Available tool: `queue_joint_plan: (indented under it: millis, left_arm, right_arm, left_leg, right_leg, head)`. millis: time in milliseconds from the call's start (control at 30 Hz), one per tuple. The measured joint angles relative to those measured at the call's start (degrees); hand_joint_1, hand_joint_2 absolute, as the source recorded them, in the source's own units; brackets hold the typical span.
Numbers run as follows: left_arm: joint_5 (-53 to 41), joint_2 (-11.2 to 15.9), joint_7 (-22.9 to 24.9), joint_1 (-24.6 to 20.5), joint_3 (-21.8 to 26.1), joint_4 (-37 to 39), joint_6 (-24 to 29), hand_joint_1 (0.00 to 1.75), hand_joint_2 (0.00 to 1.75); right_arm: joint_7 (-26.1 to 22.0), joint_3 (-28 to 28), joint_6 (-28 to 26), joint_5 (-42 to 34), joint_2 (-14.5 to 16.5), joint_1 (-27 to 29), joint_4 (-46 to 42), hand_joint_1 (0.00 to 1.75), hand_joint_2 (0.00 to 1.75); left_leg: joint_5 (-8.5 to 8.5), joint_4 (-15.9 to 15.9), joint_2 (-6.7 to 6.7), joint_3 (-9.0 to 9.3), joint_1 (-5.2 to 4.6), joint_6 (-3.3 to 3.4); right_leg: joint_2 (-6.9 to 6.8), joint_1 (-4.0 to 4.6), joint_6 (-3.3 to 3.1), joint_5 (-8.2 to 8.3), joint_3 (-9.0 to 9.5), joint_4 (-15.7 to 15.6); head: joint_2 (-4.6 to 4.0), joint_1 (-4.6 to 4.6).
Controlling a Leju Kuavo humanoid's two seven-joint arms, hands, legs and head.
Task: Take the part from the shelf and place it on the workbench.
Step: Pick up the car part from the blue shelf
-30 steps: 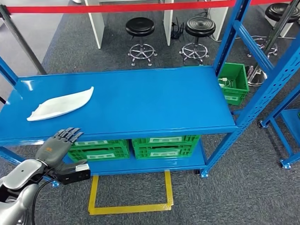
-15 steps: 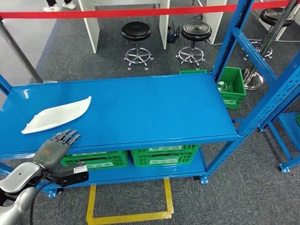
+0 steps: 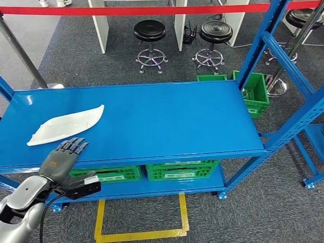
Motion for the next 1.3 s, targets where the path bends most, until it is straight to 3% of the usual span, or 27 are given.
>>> queue_joint_plan:
  millis: [133,333,633,867,1067,1133,1267,1300]
  left_arm:
    - [0.9,-1.2,0.9,0.5,1.3,-0.9,0.6,0.00,0.00]
    - [-0.5,-3.7,0.2,0.7,3.6,-4.0,6.2,0.00,0.00]
    - [-5.5,-4.5,1.3,0.5,4.9,-6.3,7.9,0.00,0.00]
    - [-12.8,-4.6,8.5,1.3,7.5,-6.8,7.1,0.00,0.00]
    - [-0.2,-3.8,-0.1,4.7,15.2,-6.4,5.4,0.00,0.00]
    - [1.2,-3.7,-1.0,6.0,18.3,-5.8,5.7,0.00,0.00]
    - [1.5,-3.7,-1.0,7.8,24.0,-4.6,6.2,0.00,1.75]
    - [1.5,-3.7,-1.0,8.1,25.1,-4.4,6.3,0.00,1.75]
  right_arm:
    - [0.0,0.1,0.0,-0.5,0.0,0.0,0.0,0.00,1.75]
    - [-0.2,0.9,0.1,-0.6,0.0,0.0,0.0,0.00,1.75]
    - [-0.3,1.4,0.3,-0.7,0.0,0.0,0.0,0.00,1.75]
    - [0.1,1.9,-0.3,-1.8,0.0,0.1,0.0,0.00,1.75]
    - [-0.4,2.3,-0.3,-2.7,0.0,0.1,0.0,0.00,1.75]
    - [-0.4,2.4,-0.3,-2.8,0.0,0.1,0.0,0.00,1.75]
    - [-0.6,2.5,-0.8,-2.8,0.0,0.2,0.0,0.00,1.75]
    - [-0.7,2.5,-0.8,-2.9,0.0,0.1,0.0,0.00,1.75]
  left_leg:
    - [0.06,0.0,0.00,0.16,0.15,-0.05]
    - [0.16,0.0,0.00,0.25,0.29,-0.20]
    - [0.19,0.0,0.01,0.29,0.29,-0.25]
    - [0.19,0.0,0.01,0.30,0.28,-0.25]
    - [0.15,0.0,0.02,0.31,0.29,-0.30]
    - [0.14,0.0,0.02,0.32,0.30,-0.32]
    - [0.13,0.0,0.02,0.32,0.33,-0.34]
    - [0.12,0.0,0.02,0.32,0.33,-0.34]
  right_leg:
    - [0.00,0.16,-0.11,-0.07,0.02,0.1]
    - [-0.01,0.29,-0.22,-0.13,0.05,0.3]
    - [-0.01,0.29,-0.32,-0.18,0.04,0.5]
    - [-0.01,0.30,-0.35,-0.19,0.04,0.5]
    - [0.00,0.31,-0.45,-0.25,0.02,0.5]
    - [0.01,0.32,-0.49,-0.28,0.01,0.6]
    - [-0.05,0.34,-0.56,-0.34,0.02,0.6]
    - [-0.05,0.35,-0.56,-0.34,0.03,0.6]
  head:
    - [0.02,0.00]
    - [0.01,0.00]
    - [0.01,0.01]
    - [0.01,0.00]
    - [0.01,-0.01]
    - [0.01,-0.01]
    - [0.01,0.00]
    - [0.01,0.00]
